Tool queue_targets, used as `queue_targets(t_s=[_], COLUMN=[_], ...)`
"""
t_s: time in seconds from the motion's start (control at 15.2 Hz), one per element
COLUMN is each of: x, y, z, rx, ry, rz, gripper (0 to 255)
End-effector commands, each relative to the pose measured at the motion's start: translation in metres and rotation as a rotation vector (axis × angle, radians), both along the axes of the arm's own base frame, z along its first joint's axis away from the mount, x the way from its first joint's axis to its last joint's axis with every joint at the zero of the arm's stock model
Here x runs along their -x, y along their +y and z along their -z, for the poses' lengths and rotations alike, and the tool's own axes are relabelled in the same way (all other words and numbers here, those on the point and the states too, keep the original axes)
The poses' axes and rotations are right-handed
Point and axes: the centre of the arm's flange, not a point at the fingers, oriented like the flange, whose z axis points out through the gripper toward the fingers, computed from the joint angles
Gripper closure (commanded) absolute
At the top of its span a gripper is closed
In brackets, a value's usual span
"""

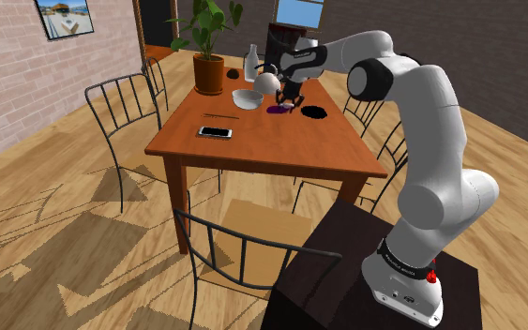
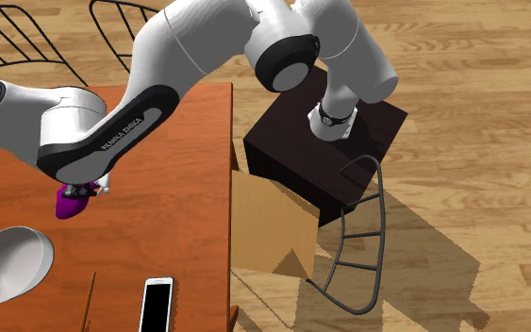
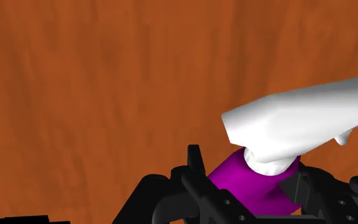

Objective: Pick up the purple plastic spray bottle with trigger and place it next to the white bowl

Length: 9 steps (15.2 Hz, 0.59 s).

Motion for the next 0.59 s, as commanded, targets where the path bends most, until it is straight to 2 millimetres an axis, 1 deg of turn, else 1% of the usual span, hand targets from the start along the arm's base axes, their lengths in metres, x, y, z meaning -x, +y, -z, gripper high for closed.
queue_targets(t_s=[0.0,0.53], x=[-0.001,-0.001], y=[0.0,0.0], z=[0.011,0.054], rx=[0.0,0.0], ry=[0.0,0.0], rz=[0.0,0.0], gripper=[255,255])
